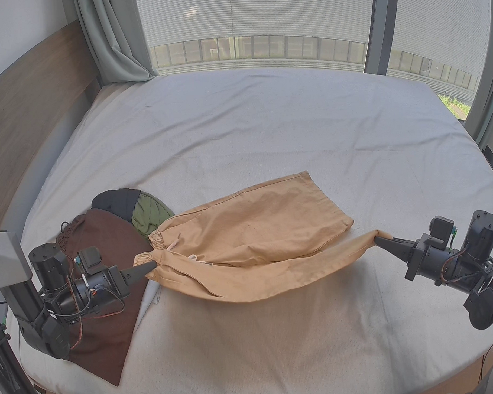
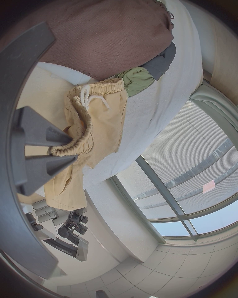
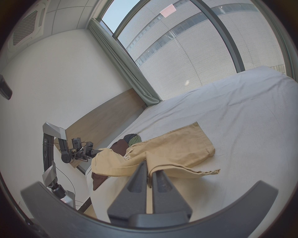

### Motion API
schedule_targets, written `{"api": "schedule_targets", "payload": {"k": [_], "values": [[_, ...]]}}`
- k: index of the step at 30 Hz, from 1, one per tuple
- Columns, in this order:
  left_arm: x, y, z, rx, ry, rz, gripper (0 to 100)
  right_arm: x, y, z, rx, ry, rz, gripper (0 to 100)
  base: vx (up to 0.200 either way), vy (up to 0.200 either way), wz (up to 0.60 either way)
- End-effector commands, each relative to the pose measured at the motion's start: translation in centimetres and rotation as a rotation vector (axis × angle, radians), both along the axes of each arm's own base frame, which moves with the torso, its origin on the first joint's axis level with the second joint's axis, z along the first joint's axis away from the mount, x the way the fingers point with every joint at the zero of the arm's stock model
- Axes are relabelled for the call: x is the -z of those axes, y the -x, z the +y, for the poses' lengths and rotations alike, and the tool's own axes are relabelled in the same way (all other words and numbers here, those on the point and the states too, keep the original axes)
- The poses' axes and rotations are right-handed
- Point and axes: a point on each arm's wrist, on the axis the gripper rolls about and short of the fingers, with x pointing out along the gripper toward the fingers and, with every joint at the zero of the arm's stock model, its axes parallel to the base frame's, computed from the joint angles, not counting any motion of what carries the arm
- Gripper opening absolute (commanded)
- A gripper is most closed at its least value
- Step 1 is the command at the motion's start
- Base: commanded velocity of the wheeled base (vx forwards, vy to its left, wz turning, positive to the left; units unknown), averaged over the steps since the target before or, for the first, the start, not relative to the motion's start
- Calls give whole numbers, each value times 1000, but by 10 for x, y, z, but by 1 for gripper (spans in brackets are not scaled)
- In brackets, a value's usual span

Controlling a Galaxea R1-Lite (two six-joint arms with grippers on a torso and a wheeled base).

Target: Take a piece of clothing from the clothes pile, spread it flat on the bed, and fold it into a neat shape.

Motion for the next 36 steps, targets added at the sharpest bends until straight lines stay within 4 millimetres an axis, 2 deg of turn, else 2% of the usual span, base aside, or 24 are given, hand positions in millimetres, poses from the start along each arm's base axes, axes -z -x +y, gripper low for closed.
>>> {"api": "schedule_targets", "payload": {"k": [1,11,19,25,31,36], "values": [[-1,-2,0,-10,4,-4,0,-4,-4,2,-4,-9,-20,0,0,0,0],[-2,-5,1,-25,5,-10,0,-11,-13,6,-13,-19,-57,0,0,0,0],[0,-6,-1,-42,1,-6,0,-16,-30,13,20,-60,-73,0,0,0,0],[5,-11,-2,-60,3,10,0,-13,-58,18,35,-88,-83,0,0,0,0],[2,-16,-2,-109,37,22,0,-20,-84,21,46,-131,-125,0,0,0,0],[5,-17,-2,-122,39,38,0,-25,-97,23,47,-135,-141,0,0,0,0]]}}
